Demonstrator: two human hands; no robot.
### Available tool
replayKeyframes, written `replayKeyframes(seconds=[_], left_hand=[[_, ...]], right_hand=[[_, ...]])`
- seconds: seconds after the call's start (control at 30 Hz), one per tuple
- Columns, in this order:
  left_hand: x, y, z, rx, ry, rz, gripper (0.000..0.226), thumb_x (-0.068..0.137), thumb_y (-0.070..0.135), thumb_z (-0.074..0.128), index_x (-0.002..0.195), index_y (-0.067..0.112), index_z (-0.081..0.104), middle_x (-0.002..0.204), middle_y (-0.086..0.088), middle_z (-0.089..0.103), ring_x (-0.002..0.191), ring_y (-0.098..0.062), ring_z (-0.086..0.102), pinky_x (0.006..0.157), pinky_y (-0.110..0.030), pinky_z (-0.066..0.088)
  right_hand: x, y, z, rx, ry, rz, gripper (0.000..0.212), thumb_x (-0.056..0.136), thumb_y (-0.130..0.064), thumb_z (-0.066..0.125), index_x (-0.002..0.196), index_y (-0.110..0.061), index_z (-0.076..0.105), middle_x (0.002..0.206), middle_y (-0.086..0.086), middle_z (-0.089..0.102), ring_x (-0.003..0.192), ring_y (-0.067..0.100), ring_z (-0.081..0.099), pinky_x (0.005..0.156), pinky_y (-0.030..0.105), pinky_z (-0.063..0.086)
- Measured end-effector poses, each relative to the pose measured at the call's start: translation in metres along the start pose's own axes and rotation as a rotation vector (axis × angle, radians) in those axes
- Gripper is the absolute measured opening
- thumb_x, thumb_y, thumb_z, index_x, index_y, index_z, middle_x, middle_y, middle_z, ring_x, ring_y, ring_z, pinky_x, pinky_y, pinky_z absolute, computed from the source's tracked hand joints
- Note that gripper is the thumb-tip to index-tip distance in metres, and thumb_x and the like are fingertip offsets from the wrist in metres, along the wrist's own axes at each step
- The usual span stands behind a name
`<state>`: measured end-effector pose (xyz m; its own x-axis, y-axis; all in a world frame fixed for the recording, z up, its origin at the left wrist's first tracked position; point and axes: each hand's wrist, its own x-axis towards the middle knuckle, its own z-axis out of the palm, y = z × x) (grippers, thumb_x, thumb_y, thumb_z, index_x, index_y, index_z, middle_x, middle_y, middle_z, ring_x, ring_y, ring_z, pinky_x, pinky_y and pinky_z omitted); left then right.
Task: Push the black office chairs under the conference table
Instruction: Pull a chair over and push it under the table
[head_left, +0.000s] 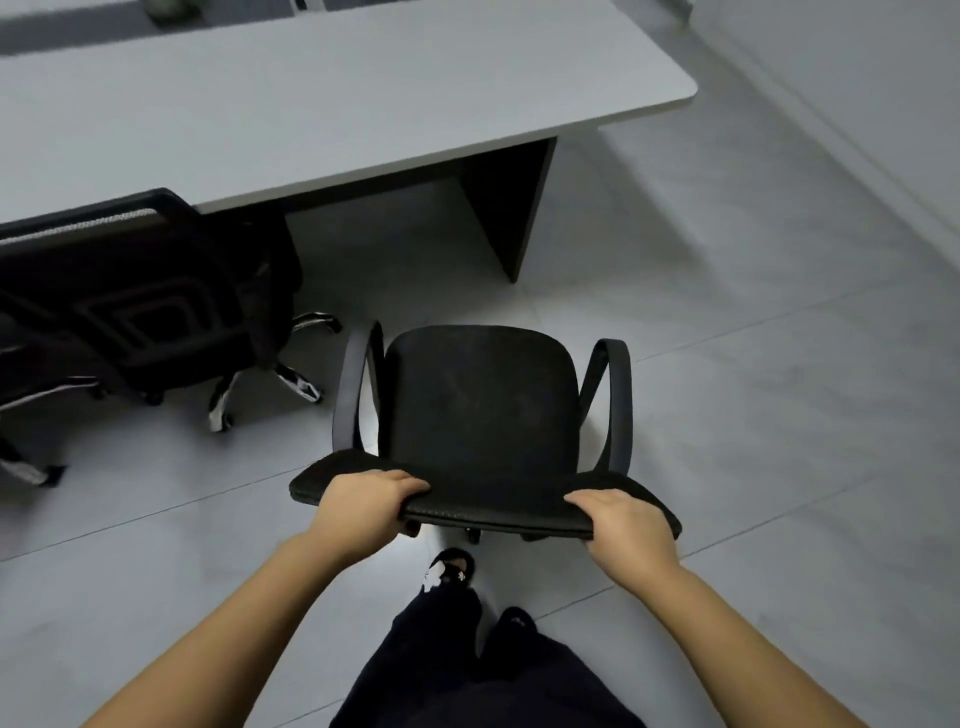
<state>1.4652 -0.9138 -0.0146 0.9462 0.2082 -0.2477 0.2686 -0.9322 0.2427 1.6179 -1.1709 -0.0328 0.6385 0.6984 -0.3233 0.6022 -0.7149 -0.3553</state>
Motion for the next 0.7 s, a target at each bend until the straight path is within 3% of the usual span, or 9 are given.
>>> replayKeyframes(seconds=[0.07,0.1,0.17,0.33,0.5,0.7], left_hand=[[0.005,0.003,0.003,0.004,0.033,-0.022,0.041,0.069,0.023,0.073,0.108,0.034,0.066,0.105,0.013,0.072,0.095,-0.017,0.069,0.062,-0.026,0.048],[0.007,0.003,0.003,0.005,0.053,-0.032,0.041,0.065,0.02,0.077,0.103,0.035,0.068,0.1,0.014,0.073,0.089,-0.017,0.071,0.057,-0.024,0.045],[0.012,0.002,0.002,0.009,0.078,-0.061,0.041,0.06,0.021,0.079,0.097,0.036,0.07,0.095,0.014,0.075,0.085,-0.016,0.072,0.055,-0.02,0.039],[0.042,-0.007,-0.018,-0.007,0.021,-0.107,0.043,0.071,0.042,0.055,0.112,0.038,0.064,0.117,0.014,0.068,0.11,-0.013,0.061,0.069,-0.024,0.04],[0.083,-0.032,-0.042,0.045,-0.022,-0.168,0.039,0.083,0.024,0.058,0.118,0.041,0.059,0.124,0.018,0.062,0.114,-0.01,0.058,0.081,-0.025,0.047],[0.14,-0.074,-0.061,0.09,-0.021,-0.195,0.048,0.083,0.016,0.051,0.122,0.044,0.054,0.126,0.018,0.06,0.114,-0.01,0.058,0.082,-0.026,0.048]], right_hand=[[0.006,0.005,0.0,-0.032,0.055,-0.012,0.046,0.058,-0.002,0.077,0.099,-0.022,0.07,0.093,0.002,0.075,0.083,0.024,0.071,0.061,0.036,0.058],[0.009,0.007,-0.003,-0.046,0.071,-0.028,0.045,0.057,-0.002,0.077,0.097,-0.023,0.071,0.09,0.002,0.076,0.08,0.024,0.071,0.058,0.035,0.058],[0.019,0.007,-0.013,-0.042,0.092,-0.049,0.039,0.066,-0.004,0.071,0.099,-0.023,0.07,0.092,0.002,0.075,0.084,0.025,0.069,0.063,0.035,0.057],[0.056,0.0,-0.035,-0.052,0.024,-0.092,0.037,0.081,-0.012,0.058,0.115,-0.026,0.062,0.112,0.002,0.069,0.102,0.025,0.062,0.08,0.036,0.052],[0.112,-0.006,-0.052,-0.119,-0.026,-0.115,0.04,0.084,-0.015,0.052,0.121,-0.031,0.055,0.117,-0.001,0.066,0.104,0.023,0.06,0.082,0.034,0.05],[0.189,-0.014,-0.073,-0.158,-0.042,-0.134,0.04,0.087,-0.018,0.052,0.124,-0.032,0.053,0.118,-0.001,0.066,0.104,0.024,0.06,0.082,0.032,0.048]])
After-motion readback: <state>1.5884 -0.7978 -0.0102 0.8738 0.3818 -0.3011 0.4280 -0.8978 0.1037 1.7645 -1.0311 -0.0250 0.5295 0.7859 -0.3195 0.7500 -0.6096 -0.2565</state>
